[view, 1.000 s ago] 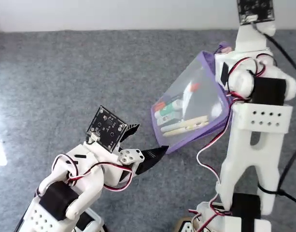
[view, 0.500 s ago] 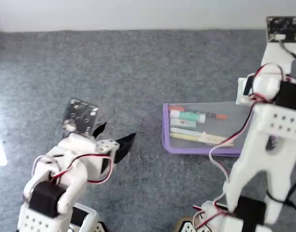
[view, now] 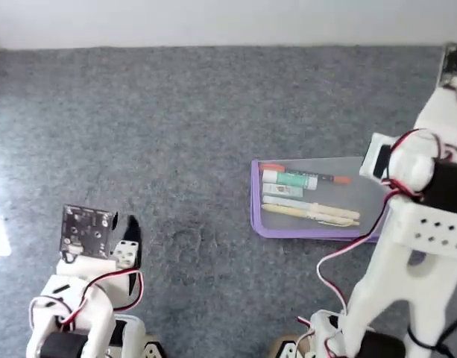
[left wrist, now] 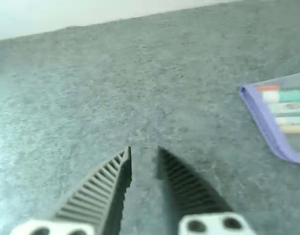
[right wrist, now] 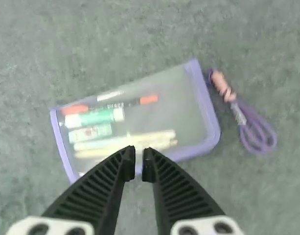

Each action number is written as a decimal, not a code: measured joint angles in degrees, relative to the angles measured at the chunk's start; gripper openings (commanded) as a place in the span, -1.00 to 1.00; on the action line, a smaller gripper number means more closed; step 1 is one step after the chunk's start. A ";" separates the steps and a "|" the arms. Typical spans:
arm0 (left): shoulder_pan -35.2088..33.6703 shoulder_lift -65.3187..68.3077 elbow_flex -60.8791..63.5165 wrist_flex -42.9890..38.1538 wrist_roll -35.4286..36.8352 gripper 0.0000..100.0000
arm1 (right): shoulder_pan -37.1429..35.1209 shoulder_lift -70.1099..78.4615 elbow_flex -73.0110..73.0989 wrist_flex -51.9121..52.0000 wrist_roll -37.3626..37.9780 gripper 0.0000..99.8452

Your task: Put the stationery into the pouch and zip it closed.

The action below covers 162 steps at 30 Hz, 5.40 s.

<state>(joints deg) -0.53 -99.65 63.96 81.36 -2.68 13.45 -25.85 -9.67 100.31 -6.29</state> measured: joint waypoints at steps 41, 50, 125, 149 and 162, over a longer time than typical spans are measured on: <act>-1.85 -3.16 32.97 -19.87 12.84 -0.97 | -12.31 -76.57 105.05 -38.15 11.78 -0.98; -1.85 -3.16 32.97 -17.58 13.54 -0.97 | -12.57 -76.75 105.14 -30.15 11.78 -0.98; -1.85 -3.16 32.97 -17.58 13.54 -0.97 | -12.48 -76.75 105.14 -26.11 11.78 -0.98; -1.85 -3.16 32.97 -17.58 13.54 -0.97 | -12.48 -76.75 105.14 -26.11 11.78 -0.98; -1.85 -3.16 32.97 -17.58 13.54 -0.97 | -12.48 -76.75 105.14 -26.11 11.78 -0.98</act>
<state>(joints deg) -2.37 -102.81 96.92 63.78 10.86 0.97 -102.59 95.47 74.20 5.49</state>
